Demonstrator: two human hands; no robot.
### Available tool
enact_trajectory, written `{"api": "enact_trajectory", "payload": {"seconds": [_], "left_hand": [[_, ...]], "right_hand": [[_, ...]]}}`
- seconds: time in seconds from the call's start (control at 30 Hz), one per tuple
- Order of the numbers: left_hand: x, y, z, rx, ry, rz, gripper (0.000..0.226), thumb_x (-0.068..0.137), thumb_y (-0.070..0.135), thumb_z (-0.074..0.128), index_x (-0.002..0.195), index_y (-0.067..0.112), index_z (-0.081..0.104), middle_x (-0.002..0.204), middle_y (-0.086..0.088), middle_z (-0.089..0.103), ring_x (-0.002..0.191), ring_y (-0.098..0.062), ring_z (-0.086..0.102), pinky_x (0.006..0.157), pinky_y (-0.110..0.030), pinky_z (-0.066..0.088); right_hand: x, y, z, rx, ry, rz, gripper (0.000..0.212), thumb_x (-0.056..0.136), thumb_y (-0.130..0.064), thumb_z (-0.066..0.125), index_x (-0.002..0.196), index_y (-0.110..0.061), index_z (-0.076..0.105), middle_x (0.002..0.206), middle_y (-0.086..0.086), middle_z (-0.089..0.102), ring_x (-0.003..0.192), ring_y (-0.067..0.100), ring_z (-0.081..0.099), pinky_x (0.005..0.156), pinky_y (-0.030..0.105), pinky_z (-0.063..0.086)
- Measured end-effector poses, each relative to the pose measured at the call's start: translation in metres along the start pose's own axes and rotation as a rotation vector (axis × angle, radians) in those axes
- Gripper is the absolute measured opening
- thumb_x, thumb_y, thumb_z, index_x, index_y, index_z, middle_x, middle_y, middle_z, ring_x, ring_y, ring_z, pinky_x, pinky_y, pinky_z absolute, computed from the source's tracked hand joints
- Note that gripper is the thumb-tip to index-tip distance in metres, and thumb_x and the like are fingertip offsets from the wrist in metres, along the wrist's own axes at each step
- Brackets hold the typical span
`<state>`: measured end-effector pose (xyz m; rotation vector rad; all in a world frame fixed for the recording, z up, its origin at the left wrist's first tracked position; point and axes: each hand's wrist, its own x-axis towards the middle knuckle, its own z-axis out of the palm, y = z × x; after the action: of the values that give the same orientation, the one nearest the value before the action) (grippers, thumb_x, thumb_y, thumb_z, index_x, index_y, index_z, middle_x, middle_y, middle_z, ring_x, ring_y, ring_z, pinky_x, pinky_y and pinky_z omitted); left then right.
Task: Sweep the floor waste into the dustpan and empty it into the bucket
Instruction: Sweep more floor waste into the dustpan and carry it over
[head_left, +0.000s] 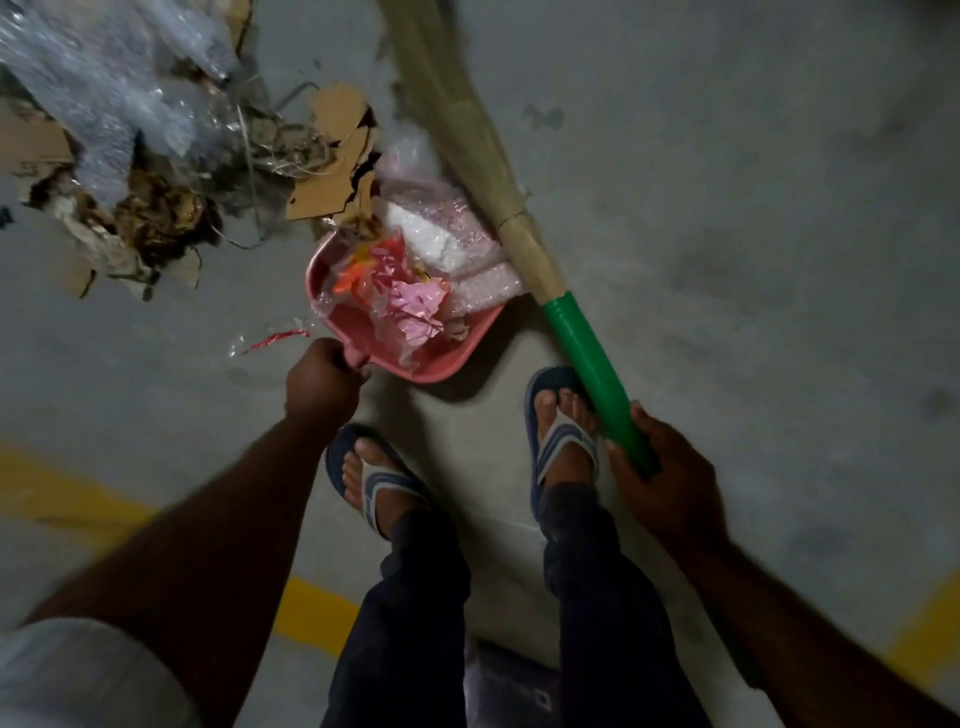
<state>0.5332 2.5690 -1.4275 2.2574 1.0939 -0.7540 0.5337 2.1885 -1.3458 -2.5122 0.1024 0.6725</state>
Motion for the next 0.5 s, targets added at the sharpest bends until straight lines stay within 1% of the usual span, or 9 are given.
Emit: {"api": "enact_trajectory", "payload": {"seconds": [0.07, 0.13, 0.2, 0.27, 0.33, 0.37, 0.5], "left_hand": [[-0.01, -0.006, 0.0, -0.018, 0.001, 0.004, 0.031, 0.083, 0.027, 0.076, 0.108, 0.015, 0.062, 0.103, -0.011, 0.069, 0.098, -0.034, 0.063, 0.076, -0.033, 0.041], [-0.018, -0.015, 0.001, -0.018, -0.011, 0.008, 0.029, 0.083, 0.027, 0.075, 0.107, 0.015, 0.062, 0.102, -0.01, 0.069, 0.097, -0.033, 0.063, 0.075, -0.033, 0.04], [-0.028, -0.027, 0.005, -0.028, -0.022, 0.009, 0.026, 0.084, 0.028, 0.073, 0.104, 0.015, 0.063, 0.1, -0.009, 0.069, 0.095, -0.032, 0.063, 0.074, -0.033, 0.04], [-0.037, -0.042, 0.008, -0.034, -0.033, -0.007, 0.023, 0.086, 0.034, 0.069, 0.099, 0.015, 0.065, 0.096, -0.007, 0.07, 0.091, -0.031, 0.064, 0.072, -0.032, 0.04], [-0.046, -0.059, 0.012, -0.033, -0.041, -0.047, 0.024, 0.086, 0.04, 0.066, 0.095, 0.018, 0.066, 0.093, -0.007, 0.071, 0.089, -0.03, 0.066, 0.072, -0.032, 0.042], [-0.049, -0.068, 0.014, -0.035, -0.042, -0.073, 0.026, 0.086, 0.042, 0.066, 0.094, 0.018, 0.066, 0.092, -0.007, 0.071, 0.089, -0.031, 0.066, 0.072, -0.032, 0.043], [-0.062, -0.095, 0.018, -0.048, -0.049, -0.18, 0.025, 0.083, 0.038, 0.069, 0.086, 0.014, 0.066, 0.082, -0.01, 0.071, 0.085, -0.034, 0.067, 0.073, -0.035, 0.046]], "right_hand": [[0.01, 0.0, -0.007, -0.01, 0.082, -0.05, 0.058, 0.085, -0.04, 0.063, 0.136, -0.011, 0.057, 0.127, 0.01, 0.066, 0.11, 0.028, 0.066, 0.092, 0.031, 0.048], [0.025, -0.005, -0.015, -0.01, 0.115, -0.061, 0.056, 0.087, -0.031, 0.068, 0.137, -0.01, 0.056, 0.128, 0.012, 0.065, 0.111, 0.028, 0.066, 0.093, 0.032, 0.049], [0.042, -0.012, -0.018, -0.01, 0.149, -0.112, 0.054, 0.088, -0.029, 0.068, 0.136, -0.008, 0.056, 0.128, 0.013, 0.065, 0.111, 0.027, 0.065, 0.095, 0.033, 0.05], [0.057, -0.02, -0.019, 0.017, 0.17, -0.165, 0.053, 0.087, -0.029, 0.069, 0.134, -0.007, 0.058, 0.126, 0.014, 0.066, 0.11, 0.027, 0.066, 0.095, 0.037, 0.054], [0.073, -0.031, -0.018, 0.04, 0.146, -0.166, 0.052, 0.087, -0.028, 0.073, 0.134, -0.01, 0.059, 0.125, 0.013, 0.067, 0.109, 0.027, 0.067, 0.094, 0.041, 0.055], [0.081, -0.038, -0.017, 0.043, 0.127, -0.168, 0.053, 0.086, -0.028, 0.074, 0.134, -0.012, 0.059, 0.125, 0.012, 0.067, 0.109, 0.026, 0.067, 0.094, 0.04, 0.054], [0.114, -0.073, -0.01, 0.023, 0.052, -0.258, 0.051, 0.086, -0.031, 0.074, 0.132, -0.012, 0.061, 0.125, 0.008, 0.067, 0.11, 0.022, 0.066, 0.098, 0.036, 0.052]]}}
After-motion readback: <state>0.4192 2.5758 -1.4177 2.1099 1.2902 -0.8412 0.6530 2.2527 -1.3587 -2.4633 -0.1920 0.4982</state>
